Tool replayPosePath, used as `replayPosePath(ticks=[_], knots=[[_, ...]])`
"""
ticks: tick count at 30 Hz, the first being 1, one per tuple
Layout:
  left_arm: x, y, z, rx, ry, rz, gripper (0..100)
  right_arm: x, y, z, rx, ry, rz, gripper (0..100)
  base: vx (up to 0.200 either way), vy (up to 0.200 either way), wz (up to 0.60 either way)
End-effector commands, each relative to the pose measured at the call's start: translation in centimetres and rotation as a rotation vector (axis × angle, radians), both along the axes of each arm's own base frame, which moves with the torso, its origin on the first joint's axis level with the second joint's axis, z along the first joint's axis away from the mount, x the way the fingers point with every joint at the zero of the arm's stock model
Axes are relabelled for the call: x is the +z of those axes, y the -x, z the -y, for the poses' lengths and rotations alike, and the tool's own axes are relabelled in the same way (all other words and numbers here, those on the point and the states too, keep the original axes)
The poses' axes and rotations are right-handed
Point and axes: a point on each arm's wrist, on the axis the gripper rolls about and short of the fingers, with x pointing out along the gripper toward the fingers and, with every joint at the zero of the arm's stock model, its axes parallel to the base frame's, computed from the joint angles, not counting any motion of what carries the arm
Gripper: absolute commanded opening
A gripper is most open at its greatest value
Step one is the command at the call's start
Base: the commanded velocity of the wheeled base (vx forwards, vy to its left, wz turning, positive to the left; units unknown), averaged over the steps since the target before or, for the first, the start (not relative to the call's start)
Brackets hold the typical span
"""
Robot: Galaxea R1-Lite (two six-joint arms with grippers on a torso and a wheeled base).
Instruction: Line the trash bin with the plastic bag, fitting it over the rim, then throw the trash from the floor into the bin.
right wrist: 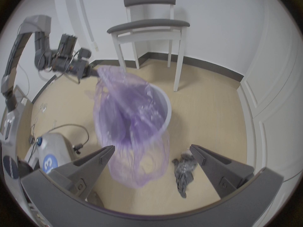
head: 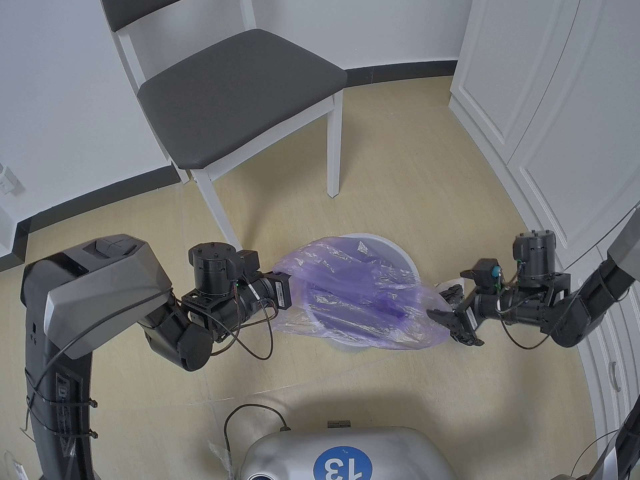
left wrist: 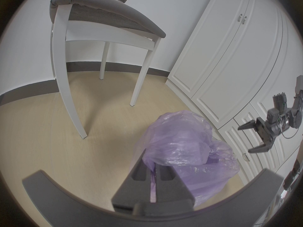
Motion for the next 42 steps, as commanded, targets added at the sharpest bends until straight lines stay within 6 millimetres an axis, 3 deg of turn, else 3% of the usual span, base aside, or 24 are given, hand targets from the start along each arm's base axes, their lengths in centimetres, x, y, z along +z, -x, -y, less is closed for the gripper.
replayPosePath(ticks=[1,6,7,13,26,27,34,42], knots=[[-1.3,0.4,0.0,0.005,-0.006,-0.006,0,-2.5,-4.2,-5.8,-0.001,-0.016,-0.007,100,0.000,0.000,0.00],[-2.0,0.5,-0.6,0.015,-0.014,-0.017,0,-4.9,-6.0,-7.5,0.034,0.026,-0.004,100,0.000,0.000,0.00],[-2.0,0.6,-0.7,0.017,-0.015,-0.016,100,-5.3,-6.3,-7.6,0.047,0.049,0.003,100,0.000,0.000,0.00],[-2.0,0.7,-1.3,0.031,-0.004,0.000,100,-5.3,-7.2,-7.3,0.094,0.160,0.013,100,0.000,0.000,0.00],[-2.7,1.2,-1.8,0.038,0.000,0.015,100,-6.1,-9.0,-8.0,0.098,0.176,0.008,100,0.000,0.000,0.00],[-2.7,1.2,-1.8,0.038,0.000,0.015,100,-6.2,-9.1,-8.0,0.096,0.176,0.012,0,0.000,0.000,0.00],[-2.6,1.4,-1.9,0.041,0.004,0.027,100,-5.5,-9.2,-8.5,0.103,0.166,0.038,0,0.000,0.000,0.00],[-1.6,1.2,-2.1,0.048,0.015,0.058,100,-0.4,-8.6,-8.3,0.094,0.122,0.132,0,0.000,0.000,0.00]])
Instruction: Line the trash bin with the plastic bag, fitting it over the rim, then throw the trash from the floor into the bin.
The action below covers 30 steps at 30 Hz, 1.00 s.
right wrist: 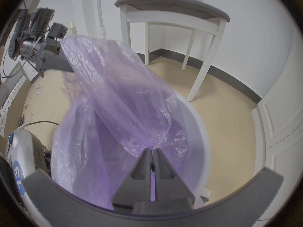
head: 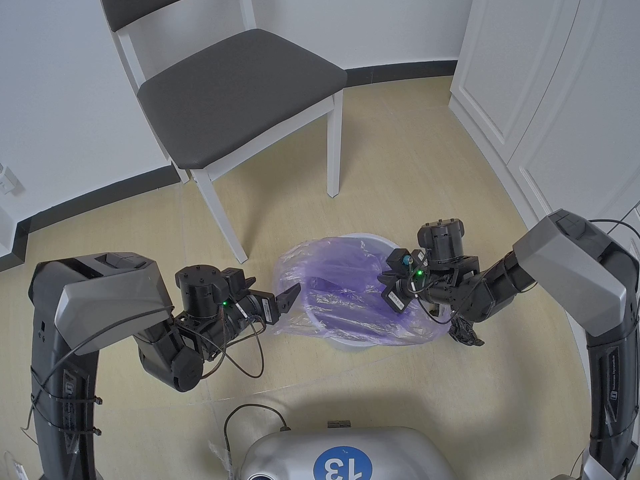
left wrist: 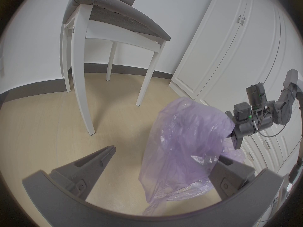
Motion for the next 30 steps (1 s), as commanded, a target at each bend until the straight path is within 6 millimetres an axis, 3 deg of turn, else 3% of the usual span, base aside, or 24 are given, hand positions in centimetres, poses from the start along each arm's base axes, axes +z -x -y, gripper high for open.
replayPosePath(ticks=[1,10,18,29,30], knots=[[0.9,-0.1,0.0,0.001,0.010,0.022,100,3.4,0.3,0.2,-0.002,-0.036,0.067,0,0.000,0.000,0.00],[2.6,0.0,-0.1,0.002,0.022,0.062,100,4.9,-1.5,0.8,-0.041,-0.059,0.073,0,0.000,0.000,0.00],[3.3,-0.3,0.5,-0.009,0.033,0.093,100,5.0,-4.4,1.4,-0.086,-0.088,0.080,0,0.000,0.000,0.00],[4.4,-0.7,1.3,-0.025,0.042,0.118,100,3.1,-6.8,1.7,-0.110,-0.078,0.051,0,0.000,0.000,0.00],[4.4,-0.7,1.4,-0.028,0.043,0.119,100,3.1,-6.9,1.7,-0.109,-0.081,0.052,100,0.000,0.000,0.00]])
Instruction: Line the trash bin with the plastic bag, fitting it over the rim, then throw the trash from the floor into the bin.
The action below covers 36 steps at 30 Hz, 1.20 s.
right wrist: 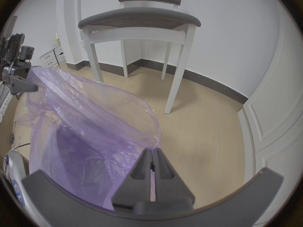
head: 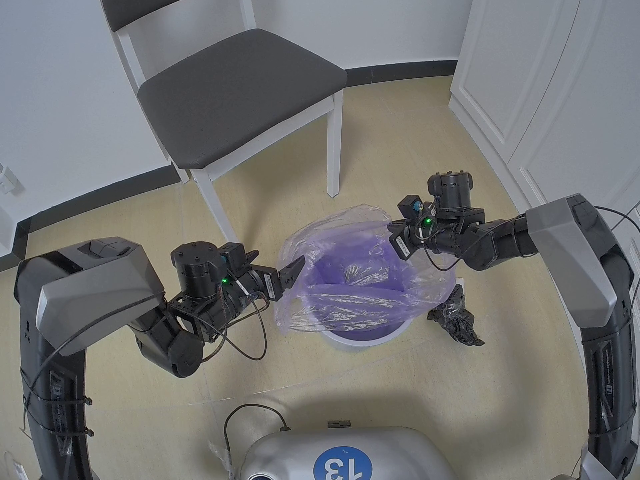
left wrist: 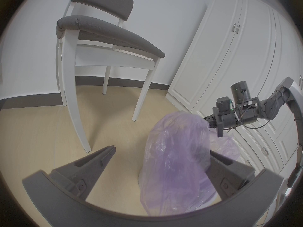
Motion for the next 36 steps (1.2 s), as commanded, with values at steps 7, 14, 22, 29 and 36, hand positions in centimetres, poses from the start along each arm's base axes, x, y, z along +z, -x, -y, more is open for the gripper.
replayPosePath(ticks=[7,14,22,29,36], knots=[[1.2,-0.3,1.7,-0.031,0.001,0.014,100,0.9,-0.1,-0.2,-0.029,-0.085,-0.012,100,0.000,0.000,0.00],[2.1,-1.3,2.4,-0.028,-0.081,-0.027,100,3.0,1.7,0.5,-0.032,-0.086,-0.016,100,0.000,0.000,0.00],[2.0,-4.4,3.2,0.032,-0.208,-0.032,100,2.4,3.5,3.3,-0.055,0.004,-0.068,100,0.000,0.000,0.00],[2.1,-6.2,3.3,0.055,-0.209,-0.034,100,1.9,3.2,5.9,-0.109,0.038,-0.081,100,0.000,0.000,0.00],[1.7,-7.9,2.9,0.116,-0.215,-0.033,100,0.2,2.2,7.1,-0.147,0.050,-0.104,100,0.000,0.000,0.00]])
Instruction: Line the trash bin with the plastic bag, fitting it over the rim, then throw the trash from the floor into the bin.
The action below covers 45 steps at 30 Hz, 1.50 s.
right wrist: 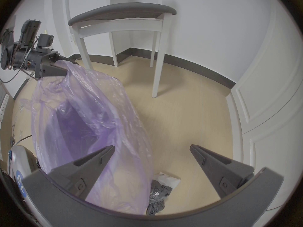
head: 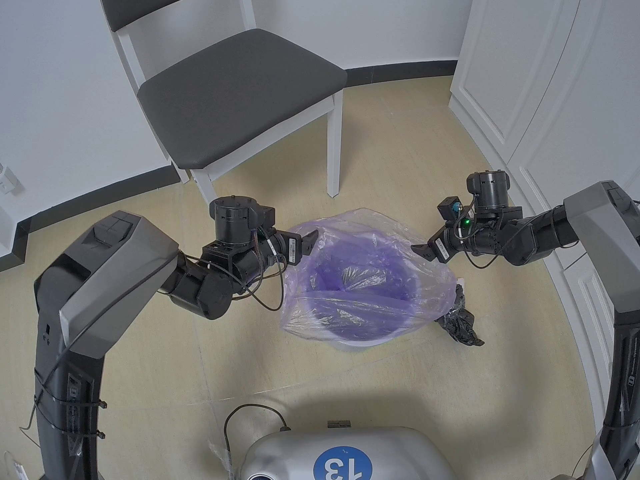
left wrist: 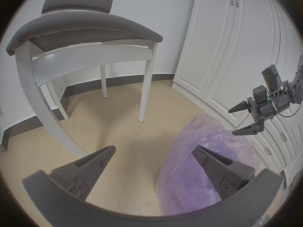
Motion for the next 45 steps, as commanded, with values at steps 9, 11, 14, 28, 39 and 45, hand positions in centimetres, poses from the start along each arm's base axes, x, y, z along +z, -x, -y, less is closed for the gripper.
replayPosePath(ticks=[9,11,14,28,39,45], knots=[[-3.0,-3.1,0.3,0.061,-0.008,-0.020,100,-3.9,-1.9,0.8,-0.031,0.002,-0.054,100,0.000,0.000,0.00],[-3.6,-3.4,0.4,0.062,-0.013,-0.036,100,-4.6,-2.1,0.8,-0.034,0.002,-0.065,100,0.000,0.000,0.00],[-4.5,-4.1,0.7,0.072,-0.013,-0.041,100,-5.7,-2.7,0.7,-0.041,0.008,-0.072,100,0.000,0.000,0.00],[-6.5,-5.6,-0.1,0.121,-0.055,-0.180,100,-10.2,-4.0,0.8,-0.067,0.009,-0.140,100,0.000,0.000,0.00],[-0.9,-3.8,-1.0,0.146,0.058,-0.151,100,-5.1,-3.4,1.7,-0.084,-0.014,-0.056,100,0.000,0.000,0.00],[1.3,0.3,-1.6,0.115,0.050,-0.160,100,1.0,-0.9,2.7,-0.103,-0.023,0.029,100,0.000,0.000,0.00]])
